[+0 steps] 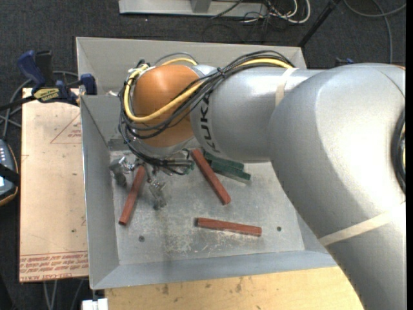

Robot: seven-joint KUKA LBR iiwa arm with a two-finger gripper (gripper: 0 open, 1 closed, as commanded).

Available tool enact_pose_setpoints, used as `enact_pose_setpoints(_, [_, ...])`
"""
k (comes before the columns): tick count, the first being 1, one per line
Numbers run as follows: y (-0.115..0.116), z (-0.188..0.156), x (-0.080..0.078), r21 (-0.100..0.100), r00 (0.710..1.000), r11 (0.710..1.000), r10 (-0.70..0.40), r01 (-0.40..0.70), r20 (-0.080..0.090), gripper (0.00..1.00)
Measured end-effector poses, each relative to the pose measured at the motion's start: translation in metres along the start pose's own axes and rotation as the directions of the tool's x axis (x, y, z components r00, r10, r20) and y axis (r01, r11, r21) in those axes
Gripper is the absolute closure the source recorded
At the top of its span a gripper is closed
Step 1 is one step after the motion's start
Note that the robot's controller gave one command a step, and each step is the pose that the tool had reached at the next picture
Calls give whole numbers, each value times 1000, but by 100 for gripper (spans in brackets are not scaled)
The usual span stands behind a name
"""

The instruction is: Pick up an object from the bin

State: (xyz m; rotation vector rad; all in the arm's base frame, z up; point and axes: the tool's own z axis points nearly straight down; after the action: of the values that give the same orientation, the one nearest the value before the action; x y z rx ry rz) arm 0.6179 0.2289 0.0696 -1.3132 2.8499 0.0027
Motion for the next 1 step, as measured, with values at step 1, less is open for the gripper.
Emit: enact_pose_setpoints(1, [-1,-1,0,0,1000,1000,1,-1,0,100])
